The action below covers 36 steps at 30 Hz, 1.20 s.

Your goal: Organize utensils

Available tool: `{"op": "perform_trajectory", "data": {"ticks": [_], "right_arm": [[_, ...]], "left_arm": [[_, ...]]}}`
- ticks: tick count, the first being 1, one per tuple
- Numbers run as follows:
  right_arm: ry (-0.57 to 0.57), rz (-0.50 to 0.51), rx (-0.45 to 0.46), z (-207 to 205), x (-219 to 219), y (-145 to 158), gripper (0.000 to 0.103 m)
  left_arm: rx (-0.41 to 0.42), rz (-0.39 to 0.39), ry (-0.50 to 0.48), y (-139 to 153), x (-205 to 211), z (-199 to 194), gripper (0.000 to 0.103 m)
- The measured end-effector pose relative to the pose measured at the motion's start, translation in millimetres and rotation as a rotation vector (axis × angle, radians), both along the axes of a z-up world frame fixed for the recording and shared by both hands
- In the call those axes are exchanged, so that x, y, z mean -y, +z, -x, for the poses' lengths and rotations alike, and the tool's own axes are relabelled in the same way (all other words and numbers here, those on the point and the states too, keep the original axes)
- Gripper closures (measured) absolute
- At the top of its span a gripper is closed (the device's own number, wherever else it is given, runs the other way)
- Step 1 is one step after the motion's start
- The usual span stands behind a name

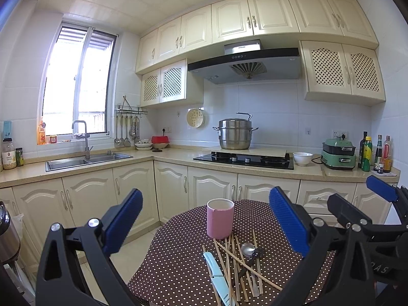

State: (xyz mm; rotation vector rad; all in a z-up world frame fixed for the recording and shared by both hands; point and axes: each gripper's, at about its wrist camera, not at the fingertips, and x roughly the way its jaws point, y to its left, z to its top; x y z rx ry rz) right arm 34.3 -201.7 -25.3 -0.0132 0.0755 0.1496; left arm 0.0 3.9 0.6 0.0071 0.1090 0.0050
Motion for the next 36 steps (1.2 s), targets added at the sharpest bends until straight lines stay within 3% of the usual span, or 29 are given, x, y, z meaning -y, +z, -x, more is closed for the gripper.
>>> {"op": "perform_trajectory", "data": {"ticks": [36], "right_arm": [[0.025,0.011,-0.033,-6.5,-9.4,0.4,0.006]], "left_arm": [[-0.025,0.015,0.021,-5.1,-14.7,-4.3,0.005]]}}
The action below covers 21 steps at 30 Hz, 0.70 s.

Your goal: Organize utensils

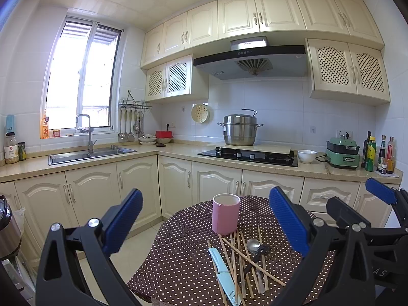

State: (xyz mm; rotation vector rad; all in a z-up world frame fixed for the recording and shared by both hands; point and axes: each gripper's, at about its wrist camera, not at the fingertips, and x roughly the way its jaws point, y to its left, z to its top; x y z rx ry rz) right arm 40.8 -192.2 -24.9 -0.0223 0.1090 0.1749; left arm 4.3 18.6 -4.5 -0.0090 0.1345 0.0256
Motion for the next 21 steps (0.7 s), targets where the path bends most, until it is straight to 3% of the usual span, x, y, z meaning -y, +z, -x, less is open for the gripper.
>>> {"op": "perform_trajectory", "data": {"ticks": [21], "right_arm": [[0.011,-0.003,-0.008,-5.6,-3.6,-0.4,0.006]], "left_arm": [[-0.002,-0.004,0.011,-0.5,-4.0,-0.8,0.005]]}}
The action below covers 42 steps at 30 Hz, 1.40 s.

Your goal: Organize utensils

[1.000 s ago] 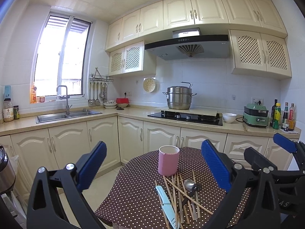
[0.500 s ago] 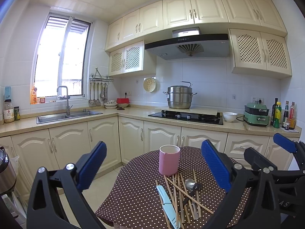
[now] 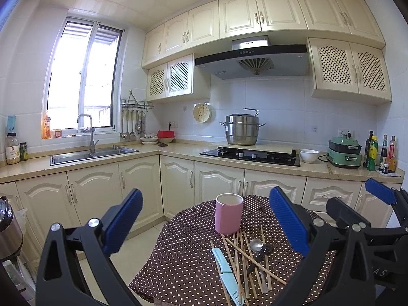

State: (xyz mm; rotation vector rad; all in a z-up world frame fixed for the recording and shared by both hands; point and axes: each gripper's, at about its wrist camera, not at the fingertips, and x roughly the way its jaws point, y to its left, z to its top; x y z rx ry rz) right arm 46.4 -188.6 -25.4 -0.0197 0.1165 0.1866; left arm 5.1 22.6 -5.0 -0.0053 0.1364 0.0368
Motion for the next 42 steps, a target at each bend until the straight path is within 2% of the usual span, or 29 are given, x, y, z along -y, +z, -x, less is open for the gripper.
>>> {"op": "perform_trajectory", "data": {"ticks": [17,25,30,35,39,42], "right_arm": [[-0.002,0.001,-0.011,-1.3,-1.0,-1.9,0.006],[-0.003,0.005,-0.05,-17.6,0.5,-12.0,0.006],[-0.007,0.004,-0.1,-37.8,5.4,-27.6,0.006],[-0.019,-0.001,-0.184,-64.4,15.7,-46.4,0.006],[-0.038,0.007,-0.239,-85.2,26.8,-59.0,0.006],[-0.058,0.008,-0.281,-101.0,38.1,-69.8,0.006]], "left_arm": [[-0.005,-0.009,0.006,-2.2,1.5,-2.5,0.005],[-0.048,-0.013,-0.006,-13.1,2.4,-20.1,0.005],[-0.124,-0.039,-0.016,-31.9,9.5,-48.0,0.005],[-0.234,-0.03,-0.075,-54.0,14.3,-81.1,0.005],[-0.367,0.009,-0.134,-74.2,13.1,-113.9,0.005],[-0.499,0.082,-0.181,-91.1,6.2,-141.8,0.006]]}}
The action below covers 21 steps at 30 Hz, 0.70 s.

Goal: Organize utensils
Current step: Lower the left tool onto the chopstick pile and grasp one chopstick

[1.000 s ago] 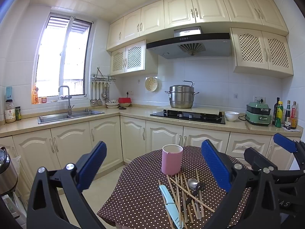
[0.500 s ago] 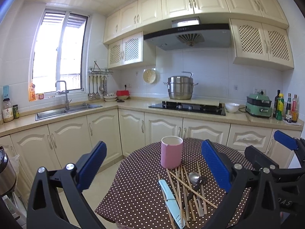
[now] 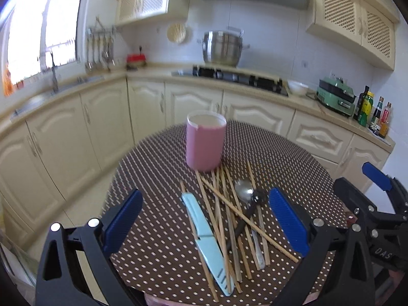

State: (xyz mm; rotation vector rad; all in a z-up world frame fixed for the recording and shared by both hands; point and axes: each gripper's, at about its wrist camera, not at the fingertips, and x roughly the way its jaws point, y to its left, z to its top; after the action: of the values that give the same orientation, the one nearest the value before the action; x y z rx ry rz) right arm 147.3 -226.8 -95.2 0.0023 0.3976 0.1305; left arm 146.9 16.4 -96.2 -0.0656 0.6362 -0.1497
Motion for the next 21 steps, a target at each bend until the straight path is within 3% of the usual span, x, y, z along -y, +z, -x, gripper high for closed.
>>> {"op": "perform_trajectory", "data": {"ticks": [2,5,7,11,13,17,21], "right_arm": [[-0.01,-0.001,-0.032,-9.4,6.9,-7.8,0.006],[-0.022,-0.005,-0.083,-23.5,16.9,-22.4,0.006],[-0.021,-0.007,-0.111,-31.6,21.4,-30.7,0.006],[-0.017,-0.003,-0.158,-45.0,25.3,-44.5,0.006],[-0.014,-0.002,-0.176,-49.3,25.9,-48.2,0.006],[-0.005,-0.009,-0.208,-58.6,27.1,-56.9,0.006],[0.002,-0.021,-0.223,-66.1,26.4,-62.4,0.006]], "left_arm": [[-0.096,0.036,-0.009,-14.4,-4.4,-18.6,0.006],[-0.183,0.025,-0.013,-36.7,-4.7,-34.7,0.009],[-0.248,-0.001,-0.008,-52.2,-6.6,-45.8,0.025],[-0.407,0.061,0.008,-85.9,-23.4,-63.7,0.044],[-0.443,0.047,0.02,-94.2,-24.9,-67.4,0.05],[-0.453,-0.057,0.014,-106.2,-22.0,-62.2,0.05],[-0.473,-0.074,0.03,-114.2,-27.5,-65.0,0.05]]}}
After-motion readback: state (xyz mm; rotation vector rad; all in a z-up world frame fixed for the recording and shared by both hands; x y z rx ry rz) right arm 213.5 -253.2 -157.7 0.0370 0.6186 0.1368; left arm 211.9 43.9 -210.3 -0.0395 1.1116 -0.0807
